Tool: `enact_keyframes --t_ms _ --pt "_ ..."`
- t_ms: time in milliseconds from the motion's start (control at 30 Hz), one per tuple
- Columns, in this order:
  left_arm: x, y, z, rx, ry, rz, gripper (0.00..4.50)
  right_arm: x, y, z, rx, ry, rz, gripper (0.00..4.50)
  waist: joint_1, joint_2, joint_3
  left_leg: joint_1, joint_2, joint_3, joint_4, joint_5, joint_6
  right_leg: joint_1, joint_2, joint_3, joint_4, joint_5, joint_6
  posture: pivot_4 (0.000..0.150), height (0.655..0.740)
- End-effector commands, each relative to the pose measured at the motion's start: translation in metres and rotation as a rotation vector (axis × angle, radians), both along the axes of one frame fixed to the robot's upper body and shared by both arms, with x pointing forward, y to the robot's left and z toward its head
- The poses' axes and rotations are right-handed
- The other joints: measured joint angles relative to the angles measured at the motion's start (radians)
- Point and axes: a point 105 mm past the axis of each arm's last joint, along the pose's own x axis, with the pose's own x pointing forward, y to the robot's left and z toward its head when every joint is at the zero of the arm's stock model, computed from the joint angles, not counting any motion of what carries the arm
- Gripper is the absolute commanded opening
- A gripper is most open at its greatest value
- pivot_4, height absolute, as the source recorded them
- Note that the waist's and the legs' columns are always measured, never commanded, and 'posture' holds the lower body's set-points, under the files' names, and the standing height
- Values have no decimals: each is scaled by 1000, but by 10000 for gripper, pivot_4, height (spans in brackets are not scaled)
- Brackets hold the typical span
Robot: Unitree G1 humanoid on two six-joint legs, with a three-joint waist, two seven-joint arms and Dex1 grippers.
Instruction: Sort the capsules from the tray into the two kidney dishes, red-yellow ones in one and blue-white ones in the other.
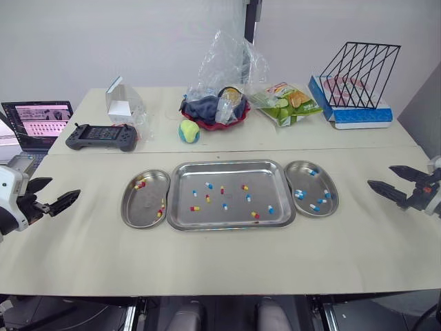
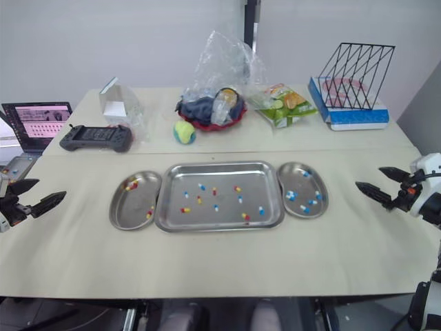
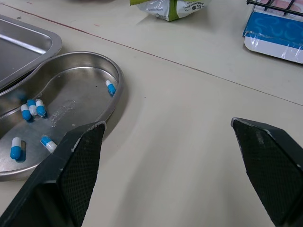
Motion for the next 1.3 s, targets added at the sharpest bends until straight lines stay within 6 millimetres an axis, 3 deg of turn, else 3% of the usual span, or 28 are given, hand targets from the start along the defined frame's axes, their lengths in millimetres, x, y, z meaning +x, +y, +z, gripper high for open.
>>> enact_keyframes --t_ms 33,167,300,400,567,700,867,1033,1300 --pt "0 -2 15 16 -19 -34 45000 -3 -5 11 -3 -50 -9 44841 0 0 0 0 0 0 0 0 0 0 0 0 0 0 0 1500 7400" --pt "-1 -8 24 -39 -34 -71 45000 -3 -1 6 -65 1 24 44841 0 0 0 0 0 0 0 0 0 0 0 0 0 0 0 1500 7400" --pt "-19 -31 43 -155 -71 -225 45000 3 49 25 -85 -2 238 44841 -7 0 0 -1 0 0 0 0 0 -2 0 1 1 0 0 1500 7400" --pt "-31 -45 36 -103 -40 -283 45000 1 80 28 -109 22 345 44841 -16 0 0 0 3 -1 0 0 0 -3 1 4 1 0 0 1500 7400" --pt "-41 -52 34 -110 -63 -282 45000 -2 125 37 -121 53 491 44841 -9 0 0 0 5 -1 0 -2 2 -3 3 4 0 0 0 1500 7400" --pt "-55 -55 17 -110 -33 -283 45000 2 166 49 -120 62 586 44841 -4 0 0 -1 5 0 0 -2 2 -6 3 6 0 0 0 1500 7400" --pt "-69 -62 11 -128 -33 -277 45000 -2 190 60 -123 46 674 44841 15 -2 1 -8 6 0 0 -2 2 -13 3 6 0 1 -1 1500 7400" --pt "-80 -70 8 -145 -17 -307 45000 -3 195 60 -119 48 703 44841 30 -4 2 -10 6 0 1 -2 2 -14 3 6 0 2 -1 1500 7400" --pt "-82 -82 11 -166 -16 -356 45000 -7 212 65 -117 32 759 44841 31 -4 2 -9 7 1 1 -2 1 -14 4 6 0 3 -3 1500 7400"
